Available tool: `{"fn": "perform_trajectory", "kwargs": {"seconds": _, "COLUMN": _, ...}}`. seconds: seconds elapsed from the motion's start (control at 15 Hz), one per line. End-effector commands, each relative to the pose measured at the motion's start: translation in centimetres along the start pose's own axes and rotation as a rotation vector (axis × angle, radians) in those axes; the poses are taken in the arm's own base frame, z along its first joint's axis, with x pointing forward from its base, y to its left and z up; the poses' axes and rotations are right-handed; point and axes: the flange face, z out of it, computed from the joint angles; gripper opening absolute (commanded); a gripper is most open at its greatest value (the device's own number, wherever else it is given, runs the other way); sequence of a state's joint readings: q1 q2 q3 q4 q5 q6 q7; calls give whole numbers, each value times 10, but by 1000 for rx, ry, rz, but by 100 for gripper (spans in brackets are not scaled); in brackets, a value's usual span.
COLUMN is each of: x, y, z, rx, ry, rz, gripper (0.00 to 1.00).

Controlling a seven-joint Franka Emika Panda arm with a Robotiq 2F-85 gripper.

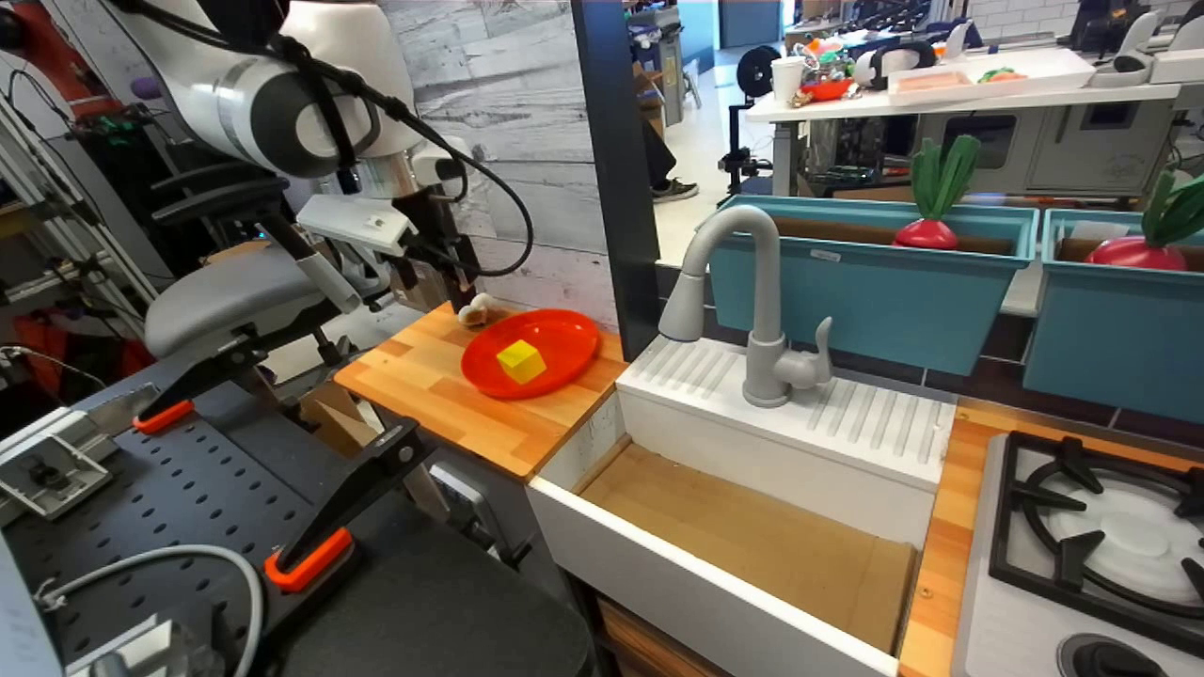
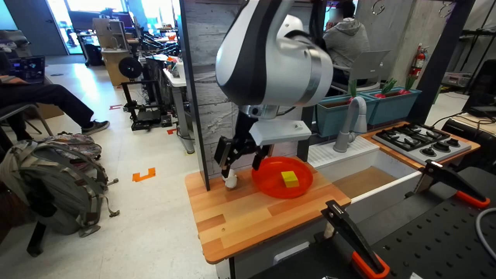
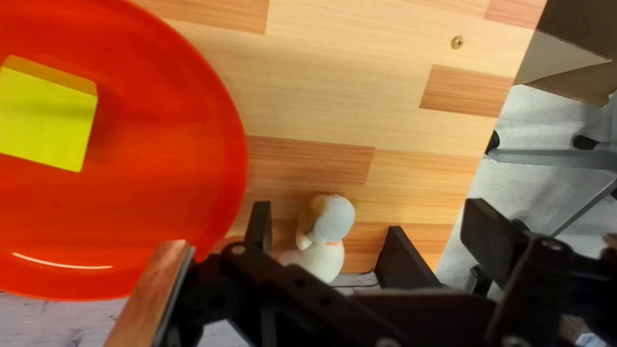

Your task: Move the white object to the right

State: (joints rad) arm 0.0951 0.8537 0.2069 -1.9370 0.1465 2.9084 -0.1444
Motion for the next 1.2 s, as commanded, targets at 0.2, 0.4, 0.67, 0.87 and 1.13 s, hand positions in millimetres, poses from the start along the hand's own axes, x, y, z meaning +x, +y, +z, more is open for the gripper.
{"fn": "perform_trajectory", "kwargs": {"seconds": 0.2, "x": 33, "y": 7, "z": 44, "rx": 19, "ry": 56, "rz": 22, "gripper": 100}}
{"fn": "perform_trajectory", "kwargs": {"seconds": 0.4, "x": 39, "y": 4, "z": 57, "rx": 28, "ry": 67, "rz": 14, "gripper": 100}}
{"fn": "perform_trajectory", "kwargs": {"seconds": 0.67, "x": 45, "y": 5, "z": 70, "rx": 21, "ry": 75, "rz": -8, "gripper": 66}}
{"fn": "perform_trajectory", "kwargs": {"seconds": 0.87, "x": 45, "y": 8, "z": 74, "rx": 23, "ry": 74, "rz": -5, "gripper": 43}}
{"fn": "perform_trajectory", "kwargs": {"seconds": 1.13, "x": 41, "y": 6, "z": 66, "rx": 37, "ry": 55, "rz": -10, "gripper": 12}}
